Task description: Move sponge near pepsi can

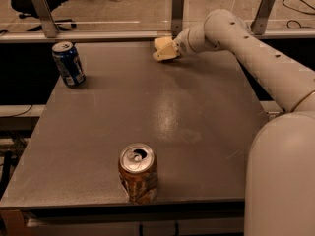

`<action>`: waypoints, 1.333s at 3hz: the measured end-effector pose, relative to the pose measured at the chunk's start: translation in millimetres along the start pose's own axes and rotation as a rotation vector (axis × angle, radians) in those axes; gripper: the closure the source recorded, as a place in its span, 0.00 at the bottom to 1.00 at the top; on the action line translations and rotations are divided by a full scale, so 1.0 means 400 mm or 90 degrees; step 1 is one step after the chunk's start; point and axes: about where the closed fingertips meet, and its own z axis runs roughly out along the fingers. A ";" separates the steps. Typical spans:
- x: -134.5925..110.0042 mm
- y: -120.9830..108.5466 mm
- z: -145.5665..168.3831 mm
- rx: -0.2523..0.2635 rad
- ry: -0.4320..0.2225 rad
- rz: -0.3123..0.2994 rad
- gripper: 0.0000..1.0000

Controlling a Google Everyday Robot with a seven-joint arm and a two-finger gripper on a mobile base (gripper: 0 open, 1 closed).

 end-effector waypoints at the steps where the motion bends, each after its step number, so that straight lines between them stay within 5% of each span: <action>1: 0.002 0.006 -0.003 -0.004 -0.004 0.009 0.64; 2: -0.052 0.038 -0.046 -0.035 -0.033 -0.004 0.87; 3: -0.142 0.149 -0.093 -0.119 -0.077 -0.062 1.00; 4: -0.205 0.307 -0.107 -0.230 -0.104 -0.130 1.00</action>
Offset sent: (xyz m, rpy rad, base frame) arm -0.0448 0.0332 0.0732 0.0820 -0.0807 0.2029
